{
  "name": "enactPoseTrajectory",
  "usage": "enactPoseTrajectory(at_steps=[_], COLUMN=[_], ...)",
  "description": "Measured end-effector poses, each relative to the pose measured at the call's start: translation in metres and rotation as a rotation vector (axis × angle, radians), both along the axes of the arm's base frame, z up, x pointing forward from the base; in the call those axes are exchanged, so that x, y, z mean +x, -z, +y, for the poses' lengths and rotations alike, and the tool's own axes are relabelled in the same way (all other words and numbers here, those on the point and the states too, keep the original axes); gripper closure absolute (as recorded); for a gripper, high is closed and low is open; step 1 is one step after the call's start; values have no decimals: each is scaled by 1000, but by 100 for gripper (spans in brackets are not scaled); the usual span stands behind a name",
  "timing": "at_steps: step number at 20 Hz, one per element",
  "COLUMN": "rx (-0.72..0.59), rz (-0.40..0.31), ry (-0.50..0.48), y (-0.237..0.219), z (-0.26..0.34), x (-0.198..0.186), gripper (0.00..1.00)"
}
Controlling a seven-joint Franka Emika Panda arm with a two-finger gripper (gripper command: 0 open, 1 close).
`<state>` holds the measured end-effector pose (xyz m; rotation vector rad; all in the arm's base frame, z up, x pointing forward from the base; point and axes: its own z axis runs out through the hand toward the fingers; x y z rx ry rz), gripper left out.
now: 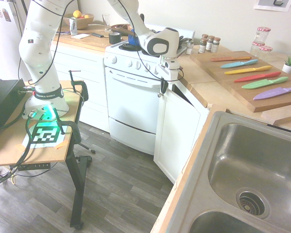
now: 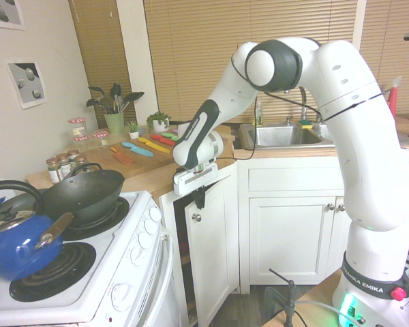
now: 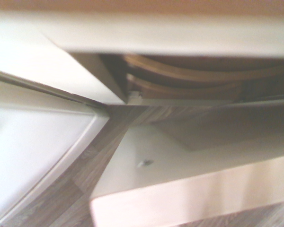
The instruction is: Close the cabinet
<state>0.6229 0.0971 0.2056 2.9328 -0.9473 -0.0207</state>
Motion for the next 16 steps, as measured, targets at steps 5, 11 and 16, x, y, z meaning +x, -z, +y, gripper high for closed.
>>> enactPoseTrajectory(at_steps=[5, 11, 16], rx=[-1, 16, 66], rz=[1, -45, -100], ry=[20, 24, 101], y=[3, -14, -20], z=[18, 24, -83], x=[38, 39, 4], gripper=[100, 100, 100])
